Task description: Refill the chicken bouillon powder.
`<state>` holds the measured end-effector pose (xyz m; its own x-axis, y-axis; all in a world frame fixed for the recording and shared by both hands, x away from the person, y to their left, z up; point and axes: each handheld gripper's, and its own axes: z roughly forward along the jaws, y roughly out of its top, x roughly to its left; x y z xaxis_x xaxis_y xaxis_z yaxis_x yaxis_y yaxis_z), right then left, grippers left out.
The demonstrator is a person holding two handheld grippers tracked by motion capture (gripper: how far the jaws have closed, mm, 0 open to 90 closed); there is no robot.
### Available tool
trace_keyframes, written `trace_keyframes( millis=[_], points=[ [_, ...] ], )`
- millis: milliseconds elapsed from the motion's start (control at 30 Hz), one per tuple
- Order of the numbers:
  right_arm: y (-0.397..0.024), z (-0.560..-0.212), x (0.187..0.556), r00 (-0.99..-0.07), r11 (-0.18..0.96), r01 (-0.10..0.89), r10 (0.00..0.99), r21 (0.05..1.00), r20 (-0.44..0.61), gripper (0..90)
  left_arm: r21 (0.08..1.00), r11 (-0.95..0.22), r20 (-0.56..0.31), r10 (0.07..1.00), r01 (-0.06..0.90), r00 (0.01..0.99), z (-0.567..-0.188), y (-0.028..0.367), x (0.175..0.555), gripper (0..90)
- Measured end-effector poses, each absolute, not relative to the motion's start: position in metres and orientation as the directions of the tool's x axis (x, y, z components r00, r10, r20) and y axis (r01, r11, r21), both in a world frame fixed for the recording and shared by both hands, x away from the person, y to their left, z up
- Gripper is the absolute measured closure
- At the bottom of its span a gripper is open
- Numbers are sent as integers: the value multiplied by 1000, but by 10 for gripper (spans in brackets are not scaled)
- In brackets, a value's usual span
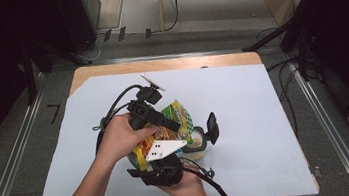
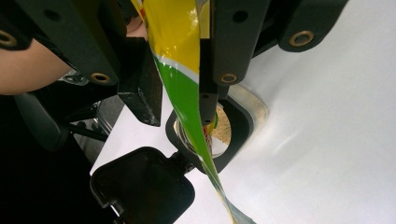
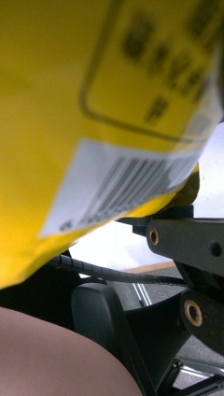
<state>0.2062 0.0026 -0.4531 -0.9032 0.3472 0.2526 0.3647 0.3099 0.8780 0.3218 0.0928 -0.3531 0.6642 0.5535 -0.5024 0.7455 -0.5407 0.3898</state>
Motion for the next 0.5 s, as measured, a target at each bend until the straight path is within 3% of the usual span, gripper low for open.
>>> trace_keyframes(
  millis=[500],
  points=[
    [4, -454, 207, -904, 307, 373, 334, 876, 267, 727, 370, -529, -524, 560, 764, 642, -353, 95, 323, 717]
  ],
)
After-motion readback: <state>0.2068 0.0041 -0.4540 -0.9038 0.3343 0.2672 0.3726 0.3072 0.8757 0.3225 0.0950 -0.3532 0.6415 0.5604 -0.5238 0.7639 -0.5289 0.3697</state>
